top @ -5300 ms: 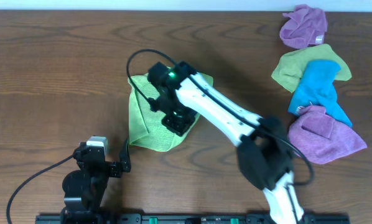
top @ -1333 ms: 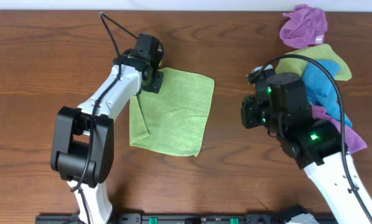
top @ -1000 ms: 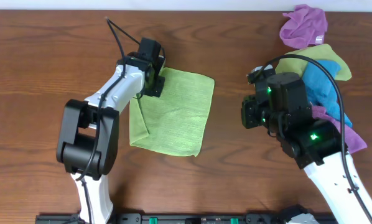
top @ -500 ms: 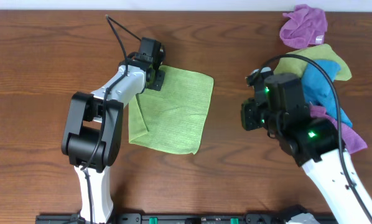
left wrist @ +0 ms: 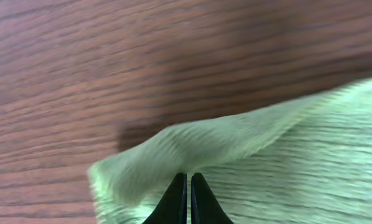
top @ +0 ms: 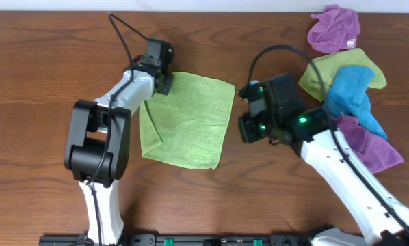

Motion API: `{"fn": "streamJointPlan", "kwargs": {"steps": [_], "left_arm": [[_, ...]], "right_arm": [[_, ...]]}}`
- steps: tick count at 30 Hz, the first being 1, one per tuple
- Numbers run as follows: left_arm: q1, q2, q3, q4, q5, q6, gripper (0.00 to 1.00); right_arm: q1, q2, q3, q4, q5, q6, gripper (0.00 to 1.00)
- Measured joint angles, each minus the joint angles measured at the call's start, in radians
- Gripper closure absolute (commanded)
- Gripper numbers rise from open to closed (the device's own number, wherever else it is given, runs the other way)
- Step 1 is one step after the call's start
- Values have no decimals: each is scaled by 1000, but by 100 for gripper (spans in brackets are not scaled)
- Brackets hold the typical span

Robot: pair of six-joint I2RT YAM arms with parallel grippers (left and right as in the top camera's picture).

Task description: Fold the cloth

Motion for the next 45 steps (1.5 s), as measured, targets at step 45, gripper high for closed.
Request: {"fn": "streamJointPlan", "kwargs": {"steps": [45], "left_arm": [[84,-5,28,-250,196,-113,94]], "right_arm": [[66,461,-1,354,93,-70,99]]}}
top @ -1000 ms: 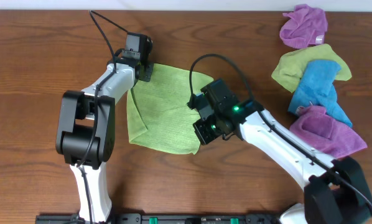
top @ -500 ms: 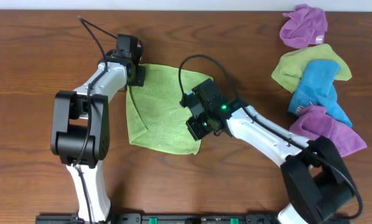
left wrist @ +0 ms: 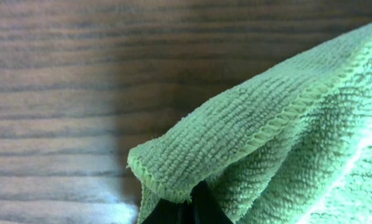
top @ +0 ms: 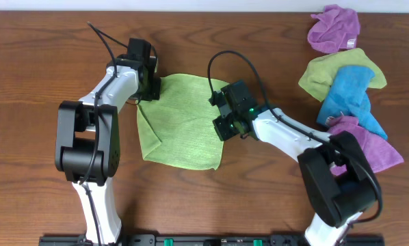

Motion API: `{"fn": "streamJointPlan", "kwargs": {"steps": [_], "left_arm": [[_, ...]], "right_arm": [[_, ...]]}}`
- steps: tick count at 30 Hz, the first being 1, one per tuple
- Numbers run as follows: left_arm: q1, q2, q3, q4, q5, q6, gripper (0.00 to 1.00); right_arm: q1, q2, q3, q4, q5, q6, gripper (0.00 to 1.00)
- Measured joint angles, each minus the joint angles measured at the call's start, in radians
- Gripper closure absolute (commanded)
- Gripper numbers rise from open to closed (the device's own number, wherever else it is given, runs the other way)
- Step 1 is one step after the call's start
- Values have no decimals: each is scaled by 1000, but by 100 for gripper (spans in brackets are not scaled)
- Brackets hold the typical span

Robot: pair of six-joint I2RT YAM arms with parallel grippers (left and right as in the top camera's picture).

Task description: Fold the cloth

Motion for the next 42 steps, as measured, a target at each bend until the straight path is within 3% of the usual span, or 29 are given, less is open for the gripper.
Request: {"fn": "streamJointPlan", "kwargs": {"steps": [20,30,42], "left_arm": [[0,-1,2,-20,4,-12,94],[0,-5,3,-64,15,-68,94],[0,-4,-7,38,18,-97,94]], "right_arm": [[-16,82,55,106,18,0,99],[-117,169,202,33,44,-1,99],[-140,177,236,-42,89,-9,99]]}}
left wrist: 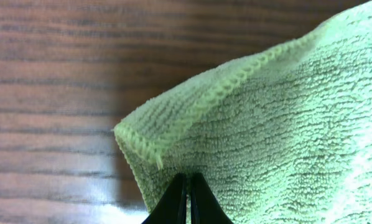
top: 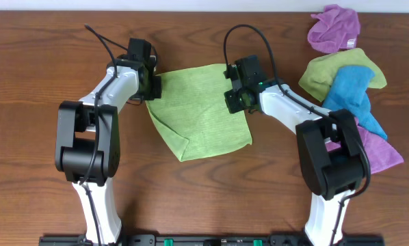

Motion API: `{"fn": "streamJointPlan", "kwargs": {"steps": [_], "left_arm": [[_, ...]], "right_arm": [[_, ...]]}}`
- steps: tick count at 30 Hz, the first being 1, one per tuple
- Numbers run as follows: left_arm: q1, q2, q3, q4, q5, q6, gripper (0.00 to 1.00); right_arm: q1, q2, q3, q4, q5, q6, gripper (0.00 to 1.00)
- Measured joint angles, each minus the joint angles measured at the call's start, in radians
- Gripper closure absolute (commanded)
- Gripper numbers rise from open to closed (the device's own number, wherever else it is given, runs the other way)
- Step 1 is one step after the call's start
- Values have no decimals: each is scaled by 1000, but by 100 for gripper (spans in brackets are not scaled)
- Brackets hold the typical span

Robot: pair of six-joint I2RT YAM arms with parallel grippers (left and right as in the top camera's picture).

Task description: Fold the cloth

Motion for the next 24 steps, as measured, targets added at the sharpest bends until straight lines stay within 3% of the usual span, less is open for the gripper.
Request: {"fn": "streamJointPlan", "kwargs": {"steps": [17,24], "left_arm": [[-1,8,26,64,-8,0,94],[-6,-17,248,-170,11,-19,94]], "right_arm": [[1,-31,175,-261,26,-33,99],[0,-200,249,-451,90,-48,99]]}}
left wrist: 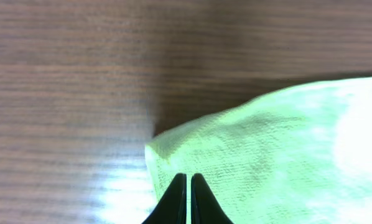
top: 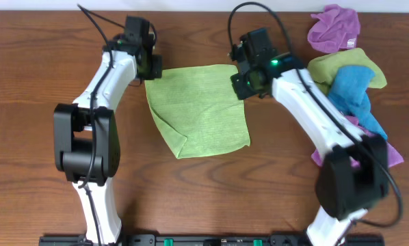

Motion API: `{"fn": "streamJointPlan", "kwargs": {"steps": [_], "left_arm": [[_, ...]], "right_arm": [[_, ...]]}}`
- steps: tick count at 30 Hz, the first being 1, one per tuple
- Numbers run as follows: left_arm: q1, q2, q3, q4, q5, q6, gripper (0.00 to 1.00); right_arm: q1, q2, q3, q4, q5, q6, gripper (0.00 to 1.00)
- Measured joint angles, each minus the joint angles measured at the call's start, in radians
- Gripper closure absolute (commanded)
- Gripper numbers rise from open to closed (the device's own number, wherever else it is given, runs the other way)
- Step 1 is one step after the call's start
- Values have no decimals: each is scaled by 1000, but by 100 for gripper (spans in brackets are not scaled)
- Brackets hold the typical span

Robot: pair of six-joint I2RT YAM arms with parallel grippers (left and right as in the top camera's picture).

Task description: Fold the cloth

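Note:
The green cloth (top: 201,109) lies spread on the wooden table (top: 33,137), with its lower left corner turned over. My left gripper (top: 150,72) is at the cloth's far left corner. In the left wrist view its fingers (left wrist: 187,177) are shut over that corner of the cloth (left wrist: 285,149), pinching its edge. My right gripper (top: 242,83) sits at the cloth's far right corner. Its jaws are hidden under its own body.
Several other cloths are heaped at the right edge: a purple cloth (top: 334,27), a lime cloth (top: 345,65), a blue cloth (top: 351,92) and another purple cloth (top: 372,150). My right arm passes over that heap.
Both grippers are a little farther toward the table's back edge. The cloth keeps nearly the same shape and place. The left wrist camera now sees the corner from farther off.
First my left gripper pinched the cloth's far left corner while the right hovered open-side of it. Then the right gripper was on the cloth's right part. Then the cloth lay turned and shifted right, with a gripper at each far corner, as now.

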Motion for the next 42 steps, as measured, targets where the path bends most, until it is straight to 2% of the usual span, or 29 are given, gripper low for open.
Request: {"fn": "streamJointPlan", "kwargs": {"steps": [4,7,12,15,19,26,36,42], "left_arm": [[-36,-104,26,-174,35,10,94],[-103,-155,25,-232,34,27,94],[-257,-183,-100,-179,34,22,94],[-325,-184,-247,-135,34,0,94],[-386,-186,-349,-96,9,-31,94],[-445,-195,-418,-43,-50,-71,94],[-440,-196,-468,-43,-171,-86,94],[-436,-197,-520,-30,-214,-85,94]], "right_arm": [[0,-133,4,-147,21,0,99],[0,-218,4,-225,27,0,98],[-19,-479,-56,-277,30,4,99],[-29,-701,-181,-280,35,9,98],[-30,-851,-348,-286,30,54,98],[-30,-866,-543,-269,-33,124,99],[-30,-869,-547,-150,-55,159,99],[-30,-869,-547,-137,-55,164,99]]}}
